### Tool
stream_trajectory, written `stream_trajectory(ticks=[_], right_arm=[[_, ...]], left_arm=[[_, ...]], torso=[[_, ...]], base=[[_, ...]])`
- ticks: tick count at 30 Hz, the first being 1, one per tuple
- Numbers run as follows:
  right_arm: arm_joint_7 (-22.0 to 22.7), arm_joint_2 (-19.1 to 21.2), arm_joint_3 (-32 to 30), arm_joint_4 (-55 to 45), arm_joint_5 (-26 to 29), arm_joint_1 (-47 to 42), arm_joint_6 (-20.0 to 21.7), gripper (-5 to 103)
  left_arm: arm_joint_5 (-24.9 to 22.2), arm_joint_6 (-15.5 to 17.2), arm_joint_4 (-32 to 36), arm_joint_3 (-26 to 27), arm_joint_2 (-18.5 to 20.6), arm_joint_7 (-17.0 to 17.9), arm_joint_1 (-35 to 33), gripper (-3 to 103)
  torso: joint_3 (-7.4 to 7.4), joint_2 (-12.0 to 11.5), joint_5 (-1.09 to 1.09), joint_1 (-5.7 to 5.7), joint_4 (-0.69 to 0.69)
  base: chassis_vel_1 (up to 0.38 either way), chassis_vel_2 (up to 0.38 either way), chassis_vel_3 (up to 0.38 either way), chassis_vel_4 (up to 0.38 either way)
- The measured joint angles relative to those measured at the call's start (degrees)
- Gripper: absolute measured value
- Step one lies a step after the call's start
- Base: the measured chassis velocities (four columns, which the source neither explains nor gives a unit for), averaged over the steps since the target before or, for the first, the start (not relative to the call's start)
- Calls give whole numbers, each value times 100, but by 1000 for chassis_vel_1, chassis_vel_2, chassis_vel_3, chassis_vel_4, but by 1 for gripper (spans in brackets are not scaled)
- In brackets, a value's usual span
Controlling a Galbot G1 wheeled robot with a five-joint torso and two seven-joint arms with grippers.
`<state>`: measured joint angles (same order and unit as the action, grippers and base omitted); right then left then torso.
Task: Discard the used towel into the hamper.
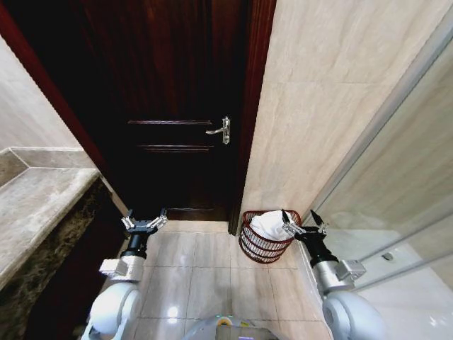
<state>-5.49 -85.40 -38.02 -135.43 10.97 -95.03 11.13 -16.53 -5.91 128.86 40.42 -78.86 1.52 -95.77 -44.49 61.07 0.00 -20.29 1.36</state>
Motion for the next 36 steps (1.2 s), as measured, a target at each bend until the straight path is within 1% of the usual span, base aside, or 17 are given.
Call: stream_trajectory(ticks=[3, 5, 6, 7, 8, 12, 20, 21, 25, 26, 30, 31, 35, 36], right_arm=[[2, 0, -1, 0, -1, 1, 0, 100], [2, 0, -1, 0, -1, 1, 0, 100], [2, 0, 0, 0, -1, 2, 0, 100], [5, 0, -1, 0, -1, 3, 0, 100], [5, 1, -1, 1, -1, 4, 0, 100], [6, 1, -1, 1, -1, 5, 0, 100], [7, 2, -1, 5, -1, 6, 0, 100], [7, 2, -1, 5, -1, 6, 0, 100], [7, 2, -1, 6, 0, 6, -1, 100], [7, 2, -1, 6, 0, 6, -1, 100], [7, 2, -1, 6, 0, 6, -2, 100], [7, 2, -1, 6, 0, 6, -2, 100], [7, 2, -1, 6, 0, 6, -3, 100], [7, 2, -1, 6, 0, 6, -3, 100]], left_arm=[[7, 4, 8, 1, -15, 2, 1, 100], [7, 4, 8, 1, -15, 2, 1, 100], [10, 7, 15, 1, -20, 2, 1, 100], [18, 9, 20, 1, -40, 2, -1, 100], [21, 9, 23, 1, -46, 2, -4, 100], [30, 9, 29, 1, -63, 2, -9, 100], [37, 2, 57, 8, -82, 2, -19, 100], [37, 2, 57, 8, -82, 2, -19, 100], [37, 9, 92, 18, -69, 2, -25, 100], [37, 9, 92, 18, -69, 2, -25, 100], [21, 38, 110, 43, -20, 1, -26, 100], [21, 38, 110, 43, -20, 1, -26, 100], [79, -67, -125, -11, -120, -2, -72, 100], [79, -67, -125, -11, -120, -2, -72, 100]], torso=[[-65, 118, 0, -52, 0], [-65, 118, 0, -52, 0], [-94, 169, 0, -75, 0], [-153, 279, 0, -125, 0], [-171, 313, 0, -141, 0], [-213, 394, 0, -180, 0], [-366, 673, 0, -307, 0], [-366, 673, 0, -307, 0], [-445, 822, 0, -377, 0], [-445, 822, 0, -377, 0], [-521, 969, 0, -447, 0], [-521, 969, 0, -447, 0], [-606, 1121, -1, -515, 0], [-606, 1121, -1, -515, 0]], base=[[0, 0, 0, 0], [0, 0, 0, 0], [0, 0, 0, 0], [0, 0, 0, 0], [0, 0, 0, 0], [0, 0, 0, 0], [0, 0, 0, 0], [0, 0, 0, 0], [0, 0, 0, 0], [0, 0, 0, 0], [0, 0, 0, 0], [0, 0, 0, 0], [0, 0, 0, 0], [0, 0, 0, 0]])
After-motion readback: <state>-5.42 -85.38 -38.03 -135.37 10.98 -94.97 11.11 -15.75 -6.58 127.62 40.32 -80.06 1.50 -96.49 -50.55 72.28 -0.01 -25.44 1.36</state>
